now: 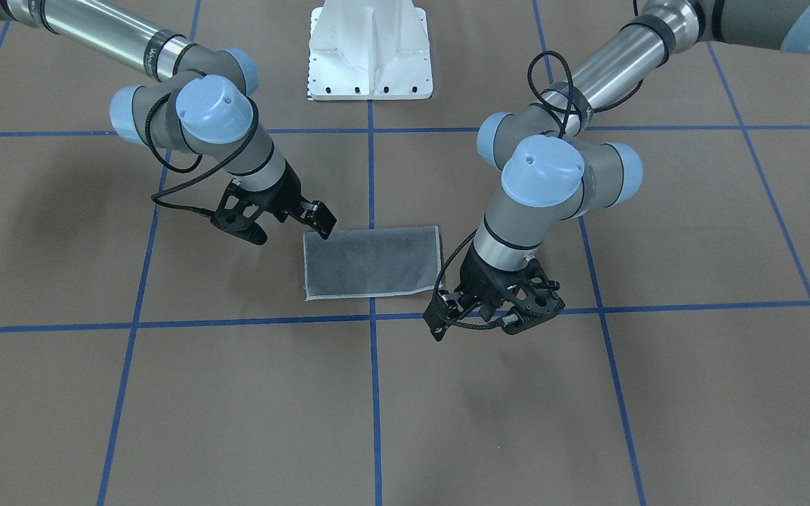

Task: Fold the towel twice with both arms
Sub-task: 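Move the right gripper to the folded towel's end and grasp it, then drag the towel end with the right gripper toward the robot, then release the towel and raise the right gripper away from it, then move the left gripper over the towel strip's far end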

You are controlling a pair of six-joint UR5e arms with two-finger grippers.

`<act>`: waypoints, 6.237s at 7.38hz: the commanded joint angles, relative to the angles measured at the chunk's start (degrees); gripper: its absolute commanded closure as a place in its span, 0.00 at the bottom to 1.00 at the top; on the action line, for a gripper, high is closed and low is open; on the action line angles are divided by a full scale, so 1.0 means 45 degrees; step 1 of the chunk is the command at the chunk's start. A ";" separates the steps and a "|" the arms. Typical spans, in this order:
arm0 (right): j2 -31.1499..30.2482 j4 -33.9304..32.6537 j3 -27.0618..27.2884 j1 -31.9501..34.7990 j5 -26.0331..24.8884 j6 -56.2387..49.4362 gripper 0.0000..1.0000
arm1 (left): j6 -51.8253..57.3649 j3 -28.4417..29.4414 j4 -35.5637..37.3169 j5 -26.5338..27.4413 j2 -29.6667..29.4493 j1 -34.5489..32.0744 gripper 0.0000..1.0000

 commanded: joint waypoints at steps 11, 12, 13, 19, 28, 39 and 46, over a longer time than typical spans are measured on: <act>0.0620 -0.0014 -0.0909 0.0050 -0.0396 -0.0007 0.36 | 0.0047 0.0268 -0.0058 -0.0001 0.0020 0.0051 0.00; 0.0601 -0.0014 -0.0948 0.0070 -0.0396 -0.0007 0.46 | 0.0047 0.0268 -0.0058 -0.0001 0.0020 0.0051 0.00; 0.0620 -0.0014 -0.0987 0.0070 -0.0396 -0.0007 0.60 | 0.0047 0.0268 -0.0058 -0.0001 0.0020 0.0070 0.00; 0.0115 -0.0034 0.0140 0.0090 0.0614 -0.1039 1.00 | 0.0086 0.0170 -0.0058 -0.0001 0.0078 0.0032 0.00; 0.1749 -0.0034 0.1262 -0.3231 0.0406 -0.1062 1.00 | 0.0360 0.0190 -0.0097 -0.0001 0.0430 0.0012 0.00; -0.0274 -0.0073 0.1162 0.2991 0.4504 -0.4196 0.00 | -0.0630 -0.2361 0.1830 -0.1641 0.0682 -0.0049 0.00; -0.0591 -0.0034 -0.0362 0.4504 0.4662 -0.6765 0.00 | -0.3312 -0.5515 0.1680 0.0994 0.2891 0.4872 0.00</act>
